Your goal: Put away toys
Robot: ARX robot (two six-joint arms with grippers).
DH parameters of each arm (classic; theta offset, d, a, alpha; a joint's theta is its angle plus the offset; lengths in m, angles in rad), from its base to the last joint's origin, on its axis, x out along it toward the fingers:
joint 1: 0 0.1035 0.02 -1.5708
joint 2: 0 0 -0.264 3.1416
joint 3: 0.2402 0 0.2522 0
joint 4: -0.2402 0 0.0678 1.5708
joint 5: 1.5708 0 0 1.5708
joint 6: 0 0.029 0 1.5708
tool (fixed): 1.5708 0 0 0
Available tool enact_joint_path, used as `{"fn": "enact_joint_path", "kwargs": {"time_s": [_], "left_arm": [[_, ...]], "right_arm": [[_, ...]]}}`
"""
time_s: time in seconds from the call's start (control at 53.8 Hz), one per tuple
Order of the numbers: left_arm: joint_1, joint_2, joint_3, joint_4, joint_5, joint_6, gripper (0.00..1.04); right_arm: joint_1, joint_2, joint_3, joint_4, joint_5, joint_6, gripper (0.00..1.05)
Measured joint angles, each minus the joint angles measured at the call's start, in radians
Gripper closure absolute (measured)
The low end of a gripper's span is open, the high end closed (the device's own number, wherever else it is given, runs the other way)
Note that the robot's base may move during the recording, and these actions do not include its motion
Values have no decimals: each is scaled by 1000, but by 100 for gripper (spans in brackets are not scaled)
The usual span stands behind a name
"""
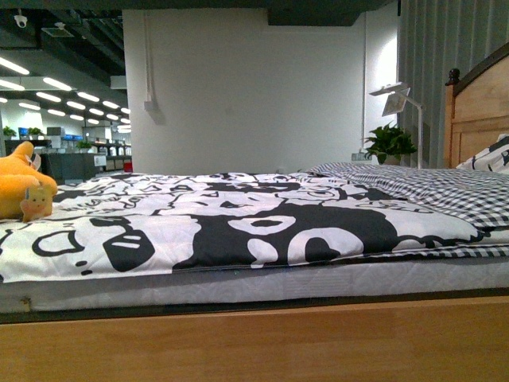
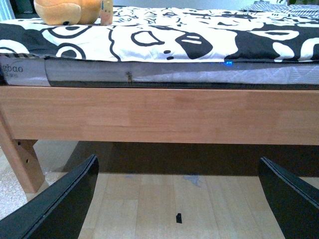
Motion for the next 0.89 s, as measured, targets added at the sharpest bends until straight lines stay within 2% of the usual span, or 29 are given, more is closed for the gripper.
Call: {"fn": "enact_joint_path", "kwargs": {"time_s": [0.891], "left_arm": [[0, 0, 0, 0, 0, 0, 6]], "right_arm": [[0, 0, 0, 0, 0, 0, 7]]}}
